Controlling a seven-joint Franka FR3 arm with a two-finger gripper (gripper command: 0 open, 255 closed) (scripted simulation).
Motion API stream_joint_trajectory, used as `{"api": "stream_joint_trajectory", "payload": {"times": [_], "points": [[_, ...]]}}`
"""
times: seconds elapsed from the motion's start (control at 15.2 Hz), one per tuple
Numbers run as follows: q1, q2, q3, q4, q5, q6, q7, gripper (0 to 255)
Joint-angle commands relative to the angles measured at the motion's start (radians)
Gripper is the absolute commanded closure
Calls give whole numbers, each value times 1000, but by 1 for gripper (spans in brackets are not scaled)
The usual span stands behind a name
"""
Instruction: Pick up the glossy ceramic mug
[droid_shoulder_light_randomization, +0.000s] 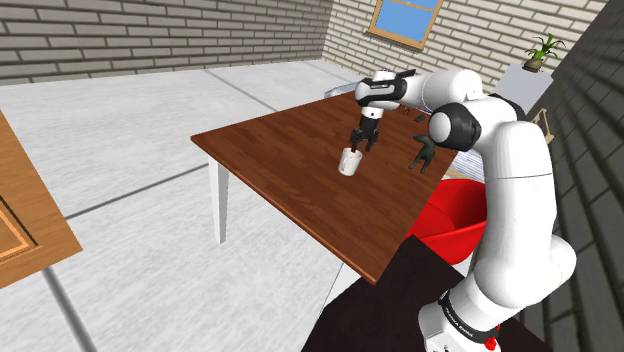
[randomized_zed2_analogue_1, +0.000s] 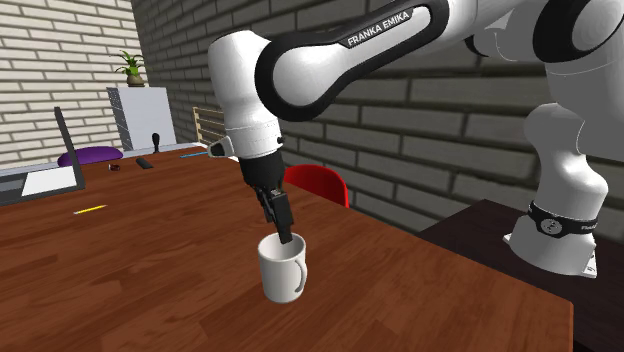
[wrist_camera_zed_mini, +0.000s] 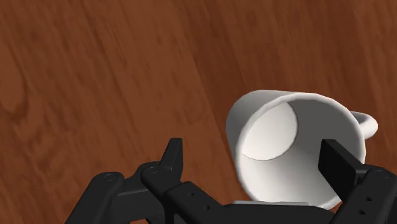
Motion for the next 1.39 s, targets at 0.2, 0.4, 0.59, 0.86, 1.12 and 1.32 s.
{"api": "stream_joint_trajectory", "payload": {"times": [0.2,0.4,0.59,0.86,1.12,1.32], "points": [[-6,45,6,7,8,37,-5,0],[-6,60,8,-2,11,62,-7,0],[-7,61,9,-1,12,61,-7,255],[-7,61,9,-1,12,61,-7,255],[-6,60,8,-2,12,61,-7,255],[-6,42,5,8,7,33,-5,255]]}}
